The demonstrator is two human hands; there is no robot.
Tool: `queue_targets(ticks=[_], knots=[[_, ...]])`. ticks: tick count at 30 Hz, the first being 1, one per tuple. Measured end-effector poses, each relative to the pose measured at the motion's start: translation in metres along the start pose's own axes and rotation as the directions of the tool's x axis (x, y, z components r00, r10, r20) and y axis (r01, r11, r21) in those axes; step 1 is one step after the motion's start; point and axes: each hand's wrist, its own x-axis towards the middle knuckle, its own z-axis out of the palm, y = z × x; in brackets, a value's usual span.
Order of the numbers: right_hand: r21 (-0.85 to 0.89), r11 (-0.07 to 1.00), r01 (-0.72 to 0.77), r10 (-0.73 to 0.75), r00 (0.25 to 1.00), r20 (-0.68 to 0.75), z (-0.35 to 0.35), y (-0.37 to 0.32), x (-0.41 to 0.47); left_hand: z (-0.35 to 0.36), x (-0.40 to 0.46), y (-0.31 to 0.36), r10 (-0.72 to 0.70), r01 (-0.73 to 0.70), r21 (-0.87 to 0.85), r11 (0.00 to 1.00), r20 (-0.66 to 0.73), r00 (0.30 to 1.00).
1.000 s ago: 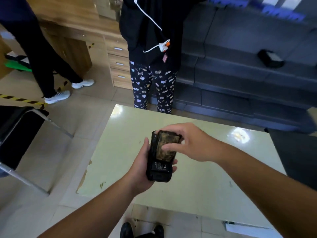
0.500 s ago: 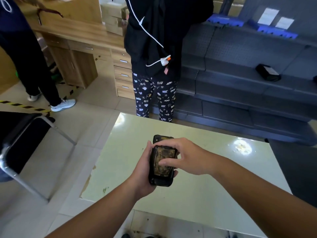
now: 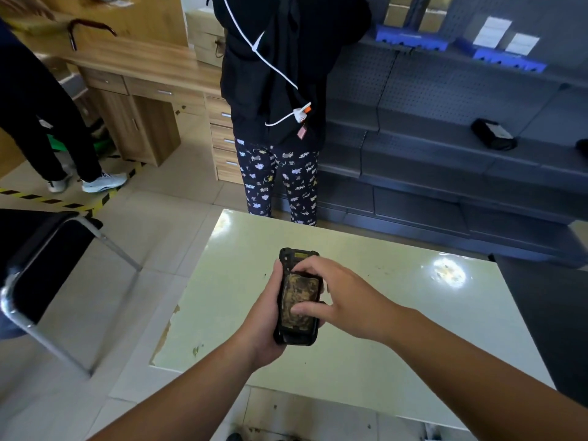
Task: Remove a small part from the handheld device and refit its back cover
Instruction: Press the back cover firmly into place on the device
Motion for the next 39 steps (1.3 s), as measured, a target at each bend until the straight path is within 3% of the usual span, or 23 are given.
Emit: queue_targets(ticks=[4, 12, 21, 35, 39], knots=[[0.066, 0.998, 0.020, -0.018, 0.999, -0.028, -0.001, 0.002, -0.007, 0.003, -0.002, -0.001, 0.013, -0.013, 0.013, 1.000, 0.019, 1.000], [0.038, 0.997, 0.068, -0.069, 0.997, 0.021, -0.019, -0.004, -0.001, 0.009, 0.000, -0.004, 0.050, -0.050, 0.001, 0.999, 0.059, 0.997], [0.119, 0.992, -0.037, 0.035, 0.999, 0.017, -0.012, -0.001, -0.003, 0.007, 0.004, -0.003, 0.025, -0.025, -0.012, 1.000, 0.078, 0.997], [0.266, 0.964, -0.010, 0.019, 0.999, -0.030, -0.007, -0.003, -0.008, -0.001, 0.002, -0.004, 0.016, -0.011, -0.136, 0.991, 0.034, 0.999], [0.237, 0.971, 0.004, 0.000, 1.000, -0.020, -0.006, -0.005, -0.006, -0.002, 0.001, -0.004, -0.013, 0.020, -0.148, 0.989, 0.050, 0.999]])
